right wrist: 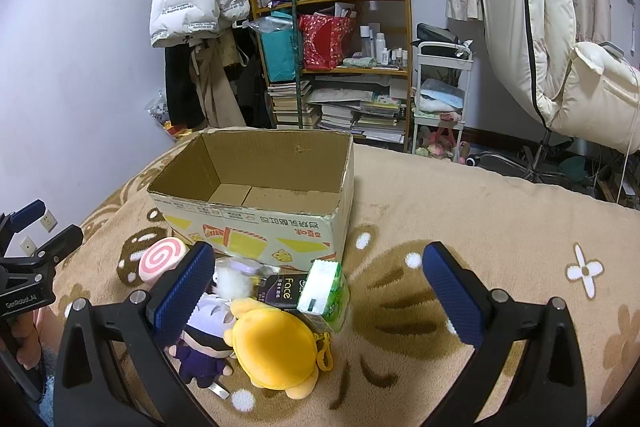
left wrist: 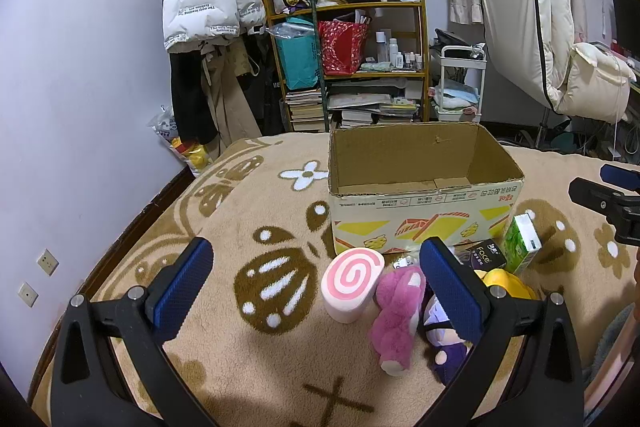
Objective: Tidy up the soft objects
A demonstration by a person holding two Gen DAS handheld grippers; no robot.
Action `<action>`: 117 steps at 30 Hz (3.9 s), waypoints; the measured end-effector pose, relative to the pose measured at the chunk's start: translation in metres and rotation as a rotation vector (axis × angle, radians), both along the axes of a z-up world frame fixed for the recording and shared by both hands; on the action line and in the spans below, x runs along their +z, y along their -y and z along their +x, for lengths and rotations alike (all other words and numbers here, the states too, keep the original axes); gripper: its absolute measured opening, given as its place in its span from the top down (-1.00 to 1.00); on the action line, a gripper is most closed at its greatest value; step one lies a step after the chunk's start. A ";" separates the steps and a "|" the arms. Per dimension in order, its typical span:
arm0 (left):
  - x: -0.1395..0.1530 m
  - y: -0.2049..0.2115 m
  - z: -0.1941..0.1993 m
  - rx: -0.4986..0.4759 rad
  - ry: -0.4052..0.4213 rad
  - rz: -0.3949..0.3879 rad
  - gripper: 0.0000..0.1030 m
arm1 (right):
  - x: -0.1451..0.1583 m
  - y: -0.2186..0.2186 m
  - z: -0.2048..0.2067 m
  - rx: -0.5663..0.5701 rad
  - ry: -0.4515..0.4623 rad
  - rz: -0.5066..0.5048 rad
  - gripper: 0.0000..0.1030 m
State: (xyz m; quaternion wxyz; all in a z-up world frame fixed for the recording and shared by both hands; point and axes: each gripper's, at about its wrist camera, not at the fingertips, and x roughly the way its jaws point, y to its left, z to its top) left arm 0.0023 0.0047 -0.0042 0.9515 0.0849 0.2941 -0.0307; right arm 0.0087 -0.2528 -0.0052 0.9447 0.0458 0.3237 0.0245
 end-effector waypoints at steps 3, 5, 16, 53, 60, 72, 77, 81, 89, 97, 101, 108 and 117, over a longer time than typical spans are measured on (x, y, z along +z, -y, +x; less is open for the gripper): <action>0.000 0.000 0.000 -0.003 0.000 0.000 -0.98 | -0.001 0.000 0.000 -0.002 0.001 0.001 -1.00; 0.000 0.001 -0.001 -0.003 0.001 0.002 -0.98 | -0.002 0.000 0.000 -0.003 0.000 0.001 -1.00; 0.000 0.001 0.000 -0.002 0.000 0.002 -0.98 | -0.002 0.000 0.000 -0.003 -0.003 0.002 -1.00; -0.007 -0.006 0.047 0.052 -0.107 -0.052 -0.98 | -0.011 0.008 0.030 0.014 -0.043 0.094 -1.00; -0.021 -0.006 0.084 0.080 -0.190 -0.081 -0.98 | -0.011 0.009 0.054 0.011 -0.042 0.095 -1.00; -0.063 0.004 0.116 0.086 -0.354 -0.060 -0.98 | -0.049 0.018 0.080 -0.007 -0.192 0.118 -1.00; -0.076 0.001 0.122 0.093 -0.420 -0.081 -0.98 | -0.063 0.016 0.085 0.007 -0.261 0.124 -1.00; -0.088 0.000 0.127 0.085 -0.476 -0.088 -0.98 | -0.077 0.007 0.086 0.038 -0.313 0.107 -1.00; -0.109 0.006 0.135 0.043 -0.568 -0.102 -0.88 | -0.105 -0.006 0.094 0.097 -0.422 0.111 -0.90; -0.122 0.004 0.140 0.033 -0.613 -0.149 -0.43 | -0.117 0.003 0.099 0.076 -0.475 0.152 -0.18; -0.125 0.007 0.139 0.018 -0.622 -0.160 -0.24 | -0.118 0.009 0.099 0.062 -0.497 0.166 0.12; -0.122 0.006 0.136 0.029 -0.600 -0.164 0.12 | -0.116 0.007 0.096 0.067 -0.491 0.146 0.25; -0.108 0.014 0.119 0.038 -0.546 -0.116 0.30 | -0.095 0.011 0.088 0.068 -0.404 0.165 0.30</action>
